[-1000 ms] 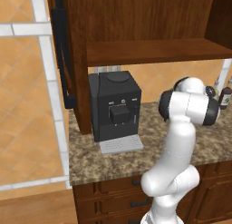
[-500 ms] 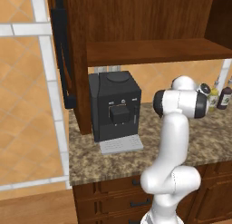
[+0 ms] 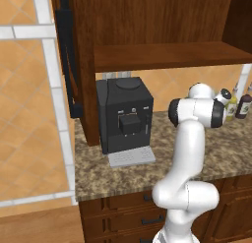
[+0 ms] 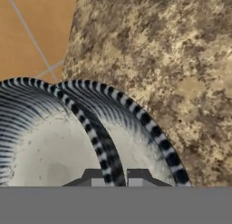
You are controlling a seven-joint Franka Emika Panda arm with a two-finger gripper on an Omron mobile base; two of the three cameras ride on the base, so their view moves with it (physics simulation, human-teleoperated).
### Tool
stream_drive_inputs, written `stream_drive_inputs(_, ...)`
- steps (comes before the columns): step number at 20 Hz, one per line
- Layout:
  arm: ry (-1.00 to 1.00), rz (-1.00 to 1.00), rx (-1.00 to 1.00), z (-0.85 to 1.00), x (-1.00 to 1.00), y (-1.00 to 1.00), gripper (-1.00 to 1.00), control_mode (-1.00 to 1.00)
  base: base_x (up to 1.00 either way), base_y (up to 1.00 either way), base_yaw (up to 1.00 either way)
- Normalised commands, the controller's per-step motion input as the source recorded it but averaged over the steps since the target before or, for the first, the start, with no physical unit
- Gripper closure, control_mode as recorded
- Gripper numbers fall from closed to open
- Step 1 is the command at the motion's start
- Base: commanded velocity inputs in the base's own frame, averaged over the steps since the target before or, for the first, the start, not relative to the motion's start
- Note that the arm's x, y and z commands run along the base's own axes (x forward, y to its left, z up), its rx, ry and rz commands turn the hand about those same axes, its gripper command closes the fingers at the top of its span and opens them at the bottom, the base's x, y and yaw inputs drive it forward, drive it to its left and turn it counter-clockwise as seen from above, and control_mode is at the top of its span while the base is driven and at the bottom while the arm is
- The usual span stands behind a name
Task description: Pick up the bowls on the counter and stack them on top of one another in the open cabinet. Place the smaller bowl on top of the larger bowl.
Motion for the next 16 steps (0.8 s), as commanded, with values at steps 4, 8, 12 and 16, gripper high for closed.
stream_drive_inputs(4,0.0,0.0,0.0,-0.01,0.07,0.0,-1.0,-1.0,0.0,0.0,0.0)
stream_drive_inputs(8,0.0,0.0,0.0,0.03,0.0,0.0,-1.0,-1.0,0.0,0.0,0.0)
stream_drive_inputs(12,0.0,0.0,0.0,0.48,0.0,0.0,-1.0,-1.0,0.0,0.0,0.0)
stream_drive_inputs(16,0.0,0.01,0.0,0.48,-0.09,0.0,-1.0,-1.0,0.0,0.0,0.0)
